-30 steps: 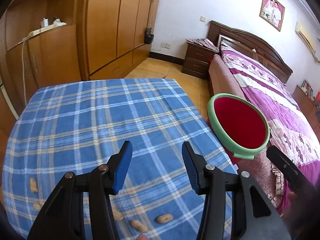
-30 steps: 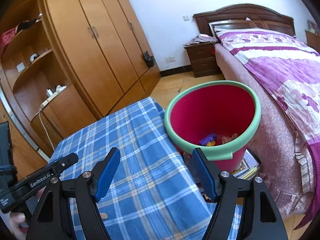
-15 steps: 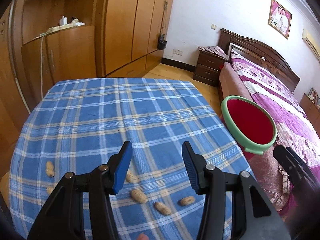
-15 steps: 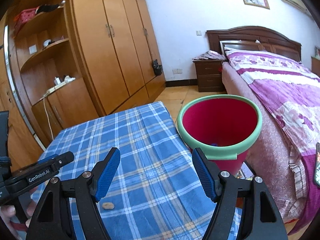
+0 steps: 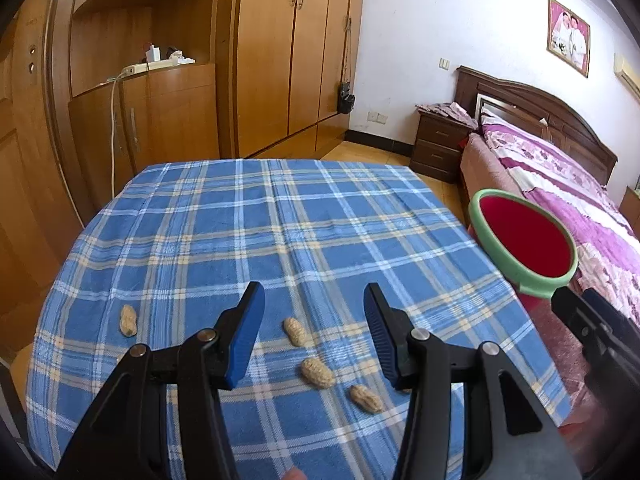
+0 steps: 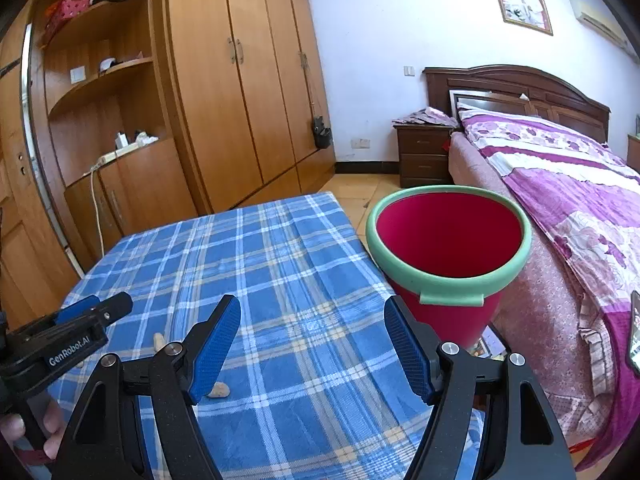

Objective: Collect trash

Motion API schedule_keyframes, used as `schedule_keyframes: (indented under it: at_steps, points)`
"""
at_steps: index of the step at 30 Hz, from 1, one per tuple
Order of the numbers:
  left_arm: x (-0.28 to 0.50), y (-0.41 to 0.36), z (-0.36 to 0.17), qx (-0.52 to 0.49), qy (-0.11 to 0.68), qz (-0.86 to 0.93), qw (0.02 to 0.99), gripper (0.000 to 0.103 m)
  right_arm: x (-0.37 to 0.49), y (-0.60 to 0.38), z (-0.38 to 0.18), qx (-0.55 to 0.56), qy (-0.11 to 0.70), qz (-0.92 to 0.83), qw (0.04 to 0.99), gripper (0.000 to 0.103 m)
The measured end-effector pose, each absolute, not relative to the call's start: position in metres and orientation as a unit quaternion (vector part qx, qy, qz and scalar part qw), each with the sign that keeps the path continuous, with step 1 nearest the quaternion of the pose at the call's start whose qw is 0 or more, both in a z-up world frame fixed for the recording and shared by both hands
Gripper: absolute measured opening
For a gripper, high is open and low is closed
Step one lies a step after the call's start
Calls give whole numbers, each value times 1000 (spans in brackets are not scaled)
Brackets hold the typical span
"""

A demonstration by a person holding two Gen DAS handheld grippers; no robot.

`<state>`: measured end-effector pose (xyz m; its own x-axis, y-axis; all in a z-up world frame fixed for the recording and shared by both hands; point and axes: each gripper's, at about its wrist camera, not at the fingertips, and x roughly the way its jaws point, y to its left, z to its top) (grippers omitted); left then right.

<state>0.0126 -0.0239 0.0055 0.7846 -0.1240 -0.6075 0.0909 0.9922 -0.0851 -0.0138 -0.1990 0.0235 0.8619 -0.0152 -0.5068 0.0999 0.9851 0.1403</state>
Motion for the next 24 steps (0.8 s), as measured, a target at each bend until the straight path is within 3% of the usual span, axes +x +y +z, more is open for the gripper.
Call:
schedule_keyframes:
  at_steps: [24]
  points:
    - [12,-30,-1,-16,329,-56,943,52,-14,-199,18,87,269,-31,959,75]
